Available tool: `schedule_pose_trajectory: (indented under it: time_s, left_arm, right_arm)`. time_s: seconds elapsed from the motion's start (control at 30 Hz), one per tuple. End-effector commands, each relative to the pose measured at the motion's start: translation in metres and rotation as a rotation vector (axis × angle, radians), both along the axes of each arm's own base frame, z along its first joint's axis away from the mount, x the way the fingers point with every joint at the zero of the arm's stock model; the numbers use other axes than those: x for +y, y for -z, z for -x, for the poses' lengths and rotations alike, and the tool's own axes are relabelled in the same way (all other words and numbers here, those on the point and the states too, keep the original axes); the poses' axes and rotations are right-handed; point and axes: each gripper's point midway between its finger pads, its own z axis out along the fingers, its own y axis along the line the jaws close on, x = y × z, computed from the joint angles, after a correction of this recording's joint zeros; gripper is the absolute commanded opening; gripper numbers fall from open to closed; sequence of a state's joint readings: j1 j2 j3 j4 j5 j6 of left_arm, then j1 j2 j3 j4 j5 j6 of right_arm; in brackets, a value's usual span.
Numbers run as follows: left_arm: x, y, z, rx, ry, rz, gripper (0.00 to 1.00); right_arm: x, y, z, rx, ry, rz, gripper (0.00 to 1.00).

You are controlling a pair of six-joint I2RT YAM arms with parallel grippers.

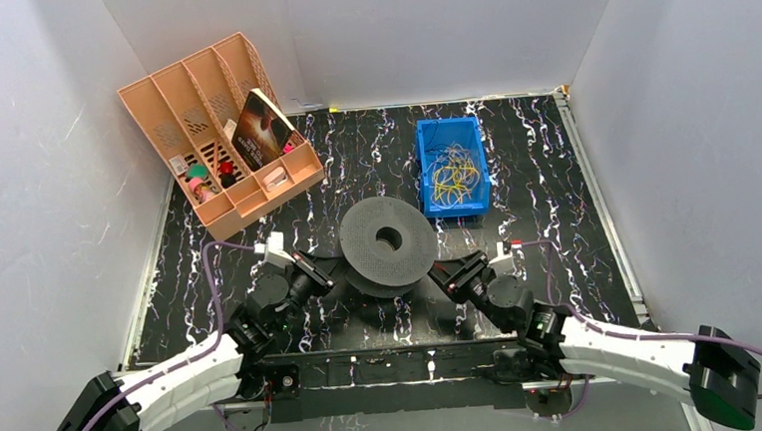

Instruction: Wrap the cables

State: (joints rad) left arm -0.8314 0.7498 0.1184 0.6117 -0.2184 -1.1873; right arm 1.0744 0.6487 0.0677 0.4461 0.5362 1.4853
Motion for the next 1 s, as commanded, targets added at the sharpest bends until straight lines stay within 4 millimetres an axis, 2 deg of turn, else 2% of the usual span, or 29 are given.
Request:
schedule_pose_trajectory:
  time_s: [0.0, 0.2, 0.37, 0.5, 0.73, 0.97]
  left_arm:
    - [0.011, -0.011, -0.009, -0.058, -0.017, -0.044, 0.0]
    - [0.028, -0.023, -0.022, -0.095, -0.063, -0.14, 0.0]
    - [0.033, -0.027, -0.027, -0.105, -0.069, -0.254, 0.0]
    - [0.038, -0.037, -0.032, -0.14, -0.08, -0.327, 0.0]
    - [0.045, -0.066, -0.038, -0.218, -0.097, -0.424, 0.0]
    - [0.054, -0.095, -0.045, -0.289, -0.087, -0.597, 0.0]
  right_arm:
    - [-0.002, -0.041, 0.0, -0.074, -0.003, -0.069, 0.41]
    - [-0.017, -0.028, 0.003, -0.054, 0.021, -0.009, 0.41]
    - [-0.029, -0.016, 0.003, -0.044, 0.051, 0.061, 0.42]
    - [-0.036, -0.012, 0.002, -0.05, 0.07, 0.105, 0.42]
    - [-0.045, -0.011, -0.001, -0.066, 0.089, 0.205, 0.43]
    - [-0.057, -0.011, -0.004, -0.087, 0.118, 0.311, 0.45]
